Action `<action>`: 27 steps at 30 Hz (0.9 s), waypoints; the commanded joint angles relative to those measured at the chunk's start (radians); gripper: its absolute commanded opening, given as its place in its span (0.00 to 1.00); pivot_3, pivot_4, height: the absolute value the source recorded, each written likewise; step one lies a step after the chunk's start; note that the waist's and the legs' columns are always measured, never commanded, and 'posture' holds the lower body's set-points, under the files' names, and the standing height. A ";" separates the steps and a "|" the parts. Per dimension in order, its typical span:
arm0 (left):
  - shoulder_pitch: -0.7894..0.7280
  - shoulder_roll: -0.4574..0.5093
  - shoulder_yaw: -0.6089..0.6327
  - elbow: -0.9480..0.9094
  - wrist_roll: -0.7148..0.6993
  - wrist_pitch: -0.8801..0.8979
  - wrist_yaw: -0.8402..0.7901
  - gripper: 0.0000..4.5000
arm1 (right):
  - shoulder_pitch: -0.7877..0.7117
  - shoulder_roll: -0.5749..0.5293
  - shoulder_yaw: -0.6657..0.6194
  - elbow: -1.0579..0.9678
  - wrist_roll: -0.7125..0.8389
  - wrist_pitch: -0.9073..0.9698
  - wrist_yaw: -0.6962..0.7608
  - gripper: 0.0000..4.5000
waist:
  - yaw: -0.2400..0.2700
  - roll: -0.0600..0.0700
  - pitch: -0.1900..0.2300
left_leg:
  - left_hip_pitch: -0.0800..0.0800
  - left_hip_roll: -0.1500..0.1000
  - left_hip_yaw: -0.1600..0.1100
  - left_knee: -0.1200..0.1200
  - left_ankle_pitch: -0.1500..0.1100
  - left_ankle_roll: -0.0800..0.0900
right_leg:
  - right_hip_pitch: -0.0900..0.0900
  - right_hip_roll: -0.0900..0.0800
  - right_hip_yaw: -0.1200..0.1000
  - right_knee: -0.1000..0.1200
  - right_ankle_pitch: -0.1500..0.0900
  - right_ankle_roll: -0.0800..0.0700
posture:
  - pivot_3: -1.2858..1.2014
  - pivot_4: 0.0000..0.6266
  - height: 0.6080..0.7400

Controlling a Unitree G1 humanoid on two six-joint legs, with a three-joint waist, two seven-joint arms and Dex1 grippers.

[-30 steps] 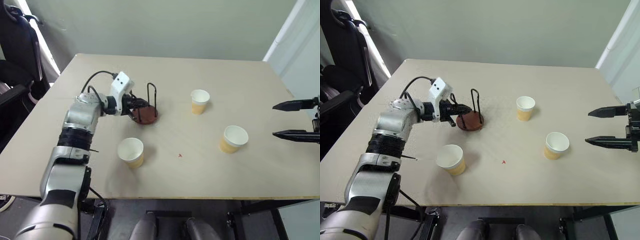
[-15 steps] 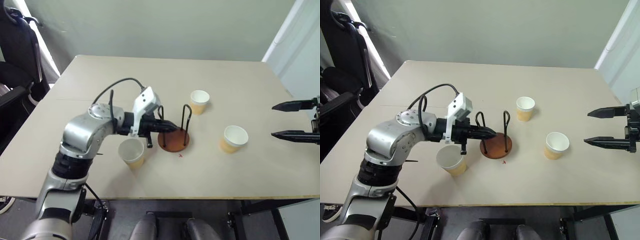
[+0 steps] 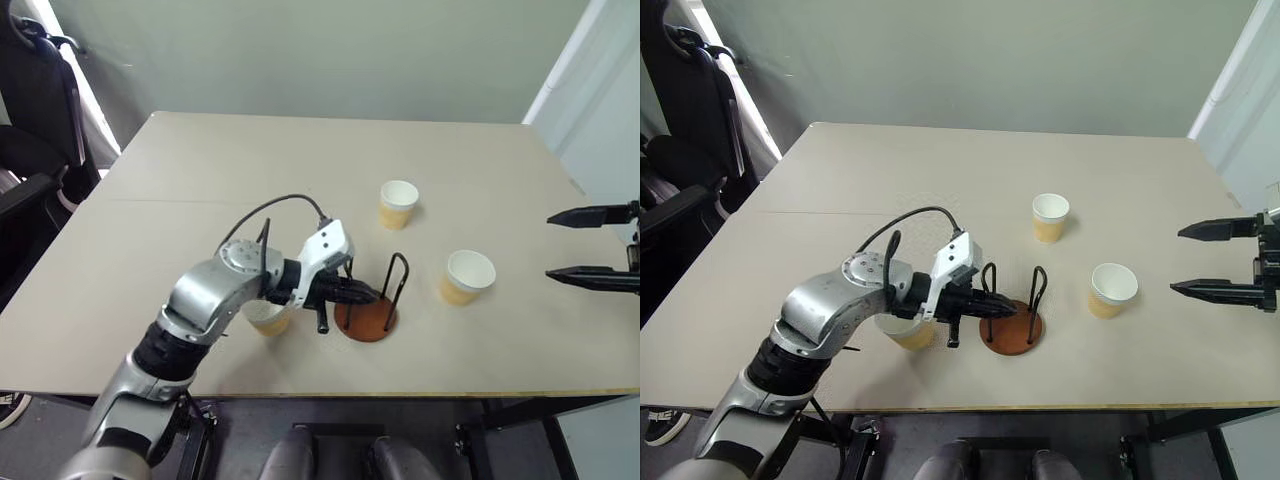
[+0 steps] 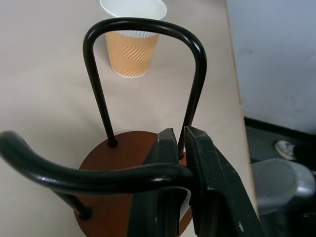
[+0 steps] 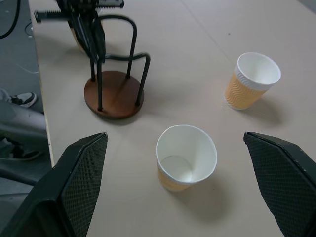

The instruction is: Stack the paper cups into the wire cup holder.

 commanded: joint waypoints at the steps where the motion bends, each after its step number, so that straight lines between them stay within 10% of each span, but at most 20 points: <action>1: 0.015 0.016 -0.047 0.005 0.061 -0.061 0.001 0.00 | 0.001 -0.020 -0.049 -0.022 0.019 0.003 -0.009 1.00 | 0.000 0.000 0.000 | 0.000 0.000 0.000 0.000 0.000 0.000 | 0.000 0.000 0.000 0.000 0.000 0.000 | 0.52 0.24 1.00; 5: 0.043 0.029 -0.075 0.005 0.083 -0.068 -0.008 0.00 | 0.011 -0.020 -0.057 -0.030 0.023 0.006 -0.013 1.00 | 0.000 0.000 0.000 | 0.002 0.000 0.000 0.000 0.000 0.000 | 0.002 0.000 0.002 0.000 0.000 0.001 | 0.52 0.24 1.00; 17: 0.110 0.155 -0.037 -0.087 0.049 -0.013 -0.053 0.92 | 0.022 -0.020 -0.059 -0.039 0.030 0.008 -0.014 1.00 | -0.003 0.000 0.000 | 0.007 -0.001 0.004 -0.003 -0.001 0.002 | 0.005 0.001 0.010 -0.001 -0.001 0.002 | 0.52 0.24 1.00; 27: 0.045 0.247 0.192 -0.122 -0.096 -0.055 -0.165 0.92 | -0.057 -0.005 0.042 -0.024 0.009 -0.019 -0.006 1.00 | -0.004 0.001 0.000 | 0.007 -0.001 0.005 -0.004 -0.002 0.002 | 0.003 0.001 0.011 -0.001 -0.002 0.002 | 0.52 0.24 1.00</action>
